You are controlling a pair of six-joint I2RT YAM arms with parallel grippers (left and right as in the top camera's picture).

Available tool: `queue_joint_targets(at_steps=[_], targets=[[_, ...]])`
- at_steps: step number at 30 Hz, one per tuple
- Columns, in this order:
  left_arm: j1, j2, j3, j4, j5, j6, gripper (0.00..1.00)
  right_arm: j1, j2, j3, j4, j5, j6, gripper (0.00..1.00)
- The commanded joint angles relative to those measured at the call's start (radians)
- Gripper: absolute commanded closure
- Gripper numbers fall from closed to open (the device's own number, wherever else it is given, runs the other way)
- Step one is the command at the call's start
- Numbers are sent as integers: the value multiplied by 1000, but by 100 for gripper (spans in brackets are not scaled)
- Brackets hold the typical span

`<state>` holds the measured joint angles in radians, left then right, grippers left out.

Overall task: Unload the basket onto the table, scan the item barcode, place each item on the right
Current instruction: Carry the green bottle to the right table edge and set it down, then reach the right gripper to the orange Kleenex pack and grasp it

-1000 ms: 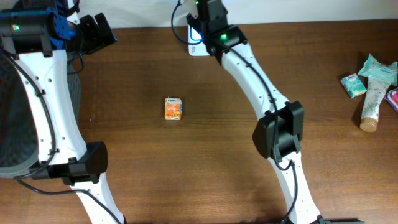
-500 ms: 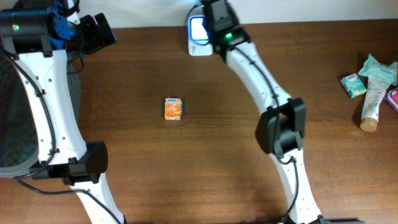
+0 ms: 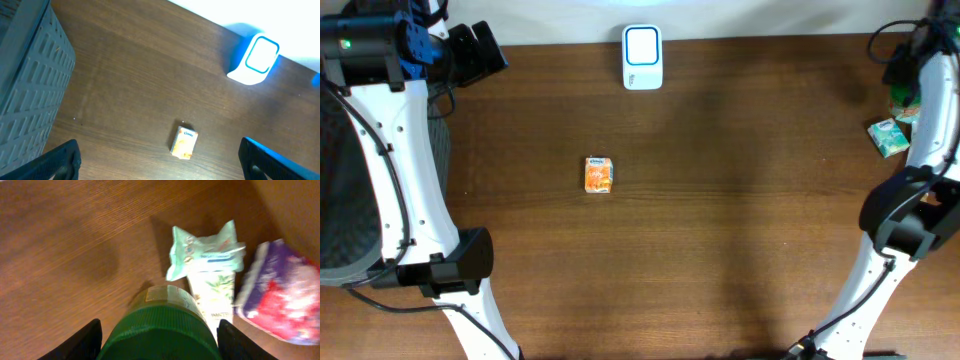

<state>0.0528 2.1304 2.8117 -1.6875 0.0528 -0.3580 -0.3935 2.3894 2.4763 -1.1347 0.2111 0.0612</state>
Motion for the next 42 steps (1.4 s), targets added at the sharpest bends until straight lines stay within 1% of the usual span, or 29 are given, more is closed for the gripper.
queue_joint_targets(at_steps=[1, 3, 6, 9, 10, 11, 12, 14, 17, 18, 19, 21, 23, 24, 25, 26, 27, 28, 29, 30, 32, 34, 35, 36, 37, 40, 42], targets=[[2, -16, 2, 0, 4, 15, 1, -50, -26, -57, 51, -236, 34, 38], [2, -16, 2, 0, 4, 15, 1, -59, -26, -102, 112, -311, 34, 35], [2, -16, 2, 0, 4, 15, 1, -52, -26, -183, 217, -321, 34, 34], [2, -16, 2, 0, 4, 15, 1, -51, -26, -239, 282, -320, 35, 24], [2, -16, 2, 0, 4, 15, 1, -51, -26, -257, 298, -320, 35, 23], [2, -16, 2, 0, 4, 15, 1, -51, -26, -266, 301, -320, 34, 19], [2, -16, 2, 0, 4, 15, 1, -51, -31, -266, 297, -320, 34, 13], [2, -16, 2, 0, 4, 15, 1, -51, -57, -265, 286, -321, 34, 12], [2, -16, 2, 0, 4, 15, 1, -29, -155, -265, 260, -346, 35, 12], [2, -16, 2, 0, 4, 15, 1, -13, -189, -265, 252, -386, 47, 11], [2, -16, 2, 0, 4, 15, 1, 14, -230, -265, 232, -475, 53, 10], [2, -16, 2, 0, 4, 15, 1, 84, -287, -265, 180, -728, 52, 5], [2, -16, 2, 0, 4, 15, 1, 167, -296, -265, 134, -915, 53, 4], [2, -16, 2, 0, 4, 15, 1, 227, -289, -266, 111, -951, 53, 4], [2, -16, 2, 0, 4, 15, 1, 302, -278, -266, 78, -940, 52, 4], [2, -16, 2, 0, 4, 15, 1, 392, -262, -266, 42, -904, 52, 2], [2, -16, 2, 0, 4, 15, 1, 483, -241, -266, 22, -840, 52, 0], [2, -16, 2, 0, 4, 15, 1, 557, -224, -266, 17, -772, 53, 1], [2, -16, 2, 0, 4, 15, 1, 648, -195, -266, 17, -697, 94, 1], [2, -16, 2, 0, 4, 15, 1, 693, -178, -267, 21, -655, 145, 1], [2, -16, 2, 0, 4, 15, 1, 822, -117, -267, 38, -534, 311, 1], [2, -16, 2, 0, 4, 15, 1, 909, -65, -266, 38, -462, 389, 1], [2, -16, 2, 0, 4, 15, 1, 939, -41, -267, 40, -457, 422, 1], [2, -16, 2, 0, 4, 15, 1, 972, -12, -267, 48, -457, 475, 9], [2, -16, 2, 0, 4, 15, 1, 999, 12, -267, 61, -456, 493, 27], [2, -16, 2, 0, 4, 15, 1, 1056, 55, -267, 76, -419, 497, 29], [2, -16, 2, 0, 4, 15, 1, 1097, 58, -267, 76, -296, 497, 29]])
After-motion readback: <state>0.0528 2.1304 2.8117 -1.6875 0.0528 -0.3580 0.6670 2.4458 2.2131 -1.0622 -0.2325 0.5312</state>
